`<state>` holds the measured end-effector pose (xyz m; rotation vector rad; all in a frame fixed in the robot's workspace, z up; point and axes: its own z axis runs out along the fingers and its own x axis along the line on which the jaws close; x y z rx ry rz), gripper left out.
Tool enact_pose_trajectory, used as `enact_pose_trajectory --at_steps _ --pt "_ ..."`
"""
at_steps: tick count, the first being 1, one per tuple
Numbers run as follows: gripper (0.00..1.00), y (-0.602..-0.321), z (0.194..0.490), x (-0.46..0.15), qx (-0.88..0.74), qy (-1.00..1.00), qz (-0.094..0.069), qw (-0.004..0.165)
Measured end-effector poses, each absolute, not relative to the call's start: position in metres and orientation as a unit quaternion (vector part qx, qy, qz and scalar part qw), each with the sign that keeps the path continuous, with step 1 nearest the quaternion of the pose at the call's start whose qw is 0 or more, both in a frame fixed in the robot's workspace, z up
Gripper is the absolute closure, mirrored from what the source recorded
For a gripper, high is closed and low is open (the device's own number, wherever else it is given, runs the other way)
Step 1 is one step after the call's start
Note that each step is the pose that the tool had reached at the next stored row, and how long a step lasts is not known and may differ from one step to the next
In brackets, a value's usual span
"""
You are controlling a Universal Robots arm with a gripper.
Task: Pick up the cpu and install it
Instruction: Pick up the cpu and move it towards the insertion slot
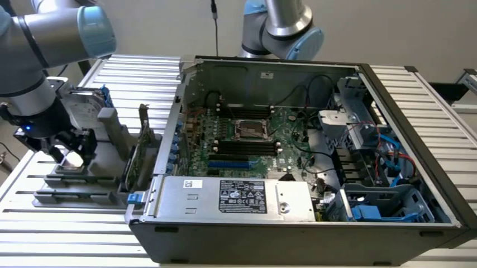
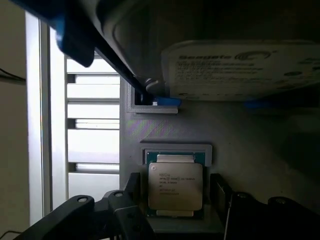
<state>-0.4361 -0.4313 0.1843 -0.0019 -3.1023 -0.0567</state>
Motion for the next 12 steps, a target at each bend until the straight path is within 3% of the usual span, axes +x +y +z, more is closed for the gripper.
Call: enact_pose_trajectory --at_steps 5,8,12 --pt "0.35 -0.4306 0.1841 -0.4359 -0.001 -1.000 -0.018 0.019" --pt "0.45 -0.4304 0.1841 -0.4359 -0.001 -1.000 -0.018 0.019" --pt "0.45 -0.4302 0.1841 -0.4359 -0.001 -1.000 -0.018 0.020"
